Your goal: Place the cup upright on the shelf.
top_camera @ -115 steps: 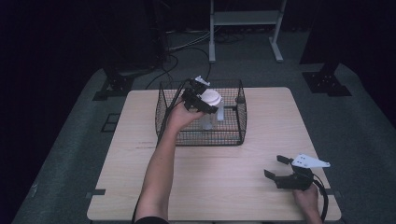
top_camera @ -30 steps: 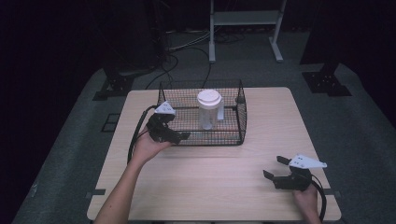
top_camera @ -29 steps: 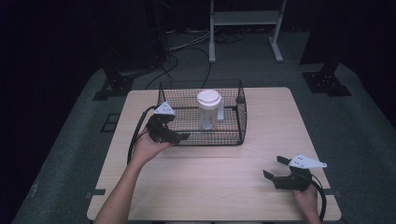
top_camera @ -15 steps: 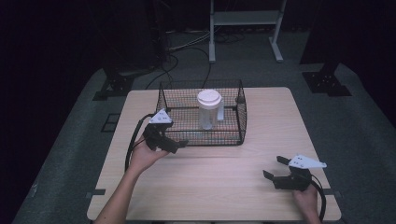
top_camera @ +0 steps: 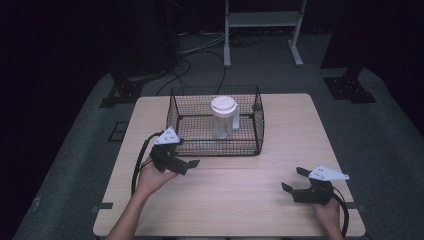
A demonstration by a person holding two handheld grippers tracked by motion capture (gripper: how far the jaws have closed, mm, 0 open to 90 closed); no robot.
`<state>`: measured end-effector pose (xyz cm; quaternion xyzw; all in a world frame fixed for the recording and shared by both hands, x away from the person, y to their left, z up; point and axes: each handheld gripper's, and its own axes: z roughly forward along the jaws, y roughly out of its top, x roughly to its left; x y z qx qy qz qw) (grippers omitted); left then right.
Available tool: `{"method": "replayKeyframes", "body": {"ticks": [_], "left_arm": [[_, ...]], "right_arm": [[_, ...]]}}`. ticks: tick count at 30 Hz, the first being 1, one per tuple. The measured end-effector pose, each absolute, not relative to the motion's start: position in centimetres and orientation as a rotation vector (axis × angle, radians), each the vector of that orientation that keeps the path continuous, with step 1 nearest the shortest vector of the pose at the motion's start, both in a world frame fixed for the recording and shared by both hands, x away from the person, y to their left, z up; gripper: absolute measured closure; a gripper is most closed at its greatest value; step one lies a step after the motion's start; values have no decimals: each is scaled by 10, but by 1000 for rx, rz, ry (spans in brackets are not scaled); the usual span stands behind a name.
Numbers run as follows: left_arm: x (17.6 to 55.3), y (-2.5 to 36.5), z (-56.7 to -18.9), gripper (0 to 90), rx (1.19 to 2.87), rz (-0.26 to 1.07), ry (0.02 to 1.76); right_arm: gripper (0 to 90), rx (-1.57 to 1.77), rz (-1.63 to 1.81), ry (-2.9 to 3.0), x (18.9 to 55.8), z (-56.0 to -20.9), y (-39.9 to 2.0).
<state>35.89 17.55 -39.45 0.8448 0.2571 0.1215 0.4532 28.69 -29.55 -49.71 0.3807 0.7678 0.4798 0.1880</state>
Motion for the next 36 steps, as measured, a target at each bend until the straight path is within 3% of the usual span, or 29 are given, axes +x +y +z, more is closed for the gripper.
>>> {"method": "replayKeyframes", "body": {"ticks": [36], "left_arm": [[315,202,-430,0,2000,315,678]], "right_arm": [[129,1076,1334,2163,287,-497,-295]]}}
